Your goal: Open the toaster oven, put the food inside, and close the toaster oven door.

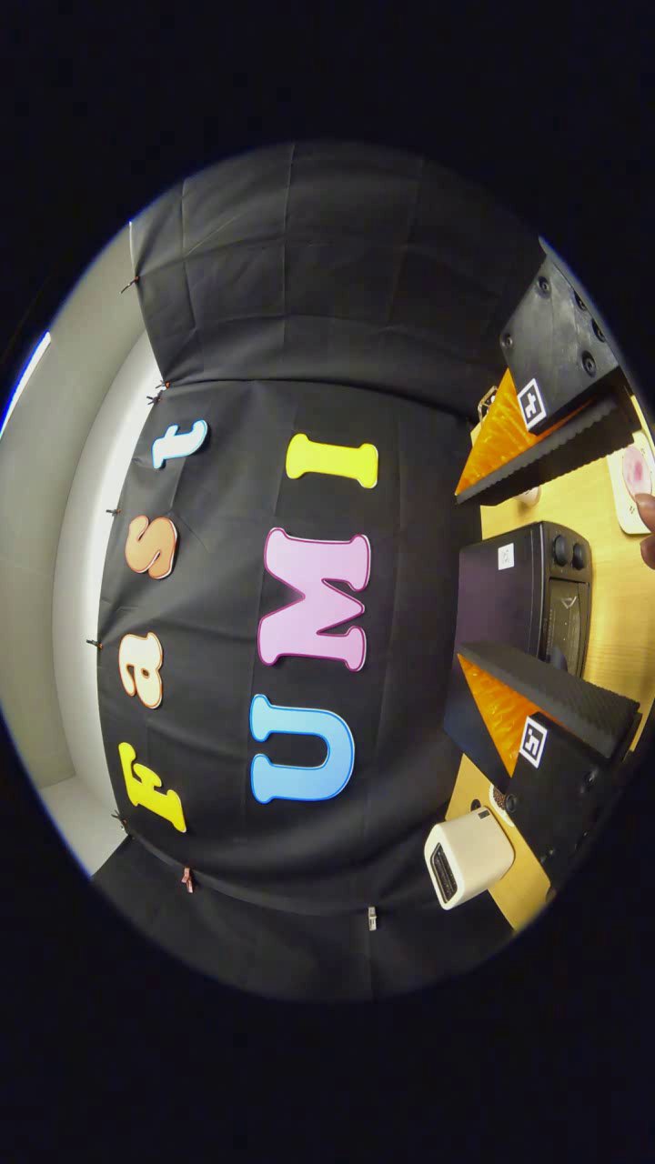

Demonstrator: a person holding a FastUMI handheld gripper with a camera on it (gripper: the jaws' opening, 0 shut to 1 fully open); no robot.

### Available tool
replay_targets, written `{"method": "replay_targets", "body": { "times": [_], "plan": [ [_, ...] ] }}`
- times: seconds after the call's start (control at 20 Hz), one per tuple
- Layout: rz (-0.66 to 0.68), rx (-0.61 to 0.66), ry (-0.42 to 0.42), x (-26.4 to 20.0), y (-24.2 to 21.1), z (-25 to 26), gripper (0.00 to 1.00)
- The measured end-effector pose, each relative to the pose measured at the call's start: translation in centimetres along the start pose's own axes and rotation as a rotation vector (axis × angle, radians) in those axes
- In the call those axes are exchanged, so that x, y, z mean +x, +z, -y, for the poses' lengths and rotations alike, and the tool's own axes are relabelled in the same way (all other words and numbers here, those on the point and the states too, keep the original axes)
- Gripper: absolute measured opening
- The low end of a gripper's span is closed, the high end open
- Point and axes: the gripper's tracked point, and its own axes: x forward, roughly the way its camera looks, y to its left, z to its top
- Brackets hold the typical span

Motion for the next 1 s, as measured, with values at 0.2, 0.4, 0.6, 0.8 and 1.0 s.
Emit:
{"method": "replay_targets", "body": {
  "times": [0.2,0.4,0.6,0.8,1.0],
  "plan": [
    [-0.008,0.021,0.030,1.2,-1.1,-3.2,0.98],
    [-0.044,0.037,0.057,2.7,-3.5,-6.5,0.98],
    [-0.088,0.027,0.077,4.7,-7.2,-9.3,0.98],
    [-0.177,0.013,0.089,6.4,-11.8,-11.1,0.98],
    [-0.240,-0.014,0.085,7.5,-15.2,-11.8,0.98]
  ]
}}
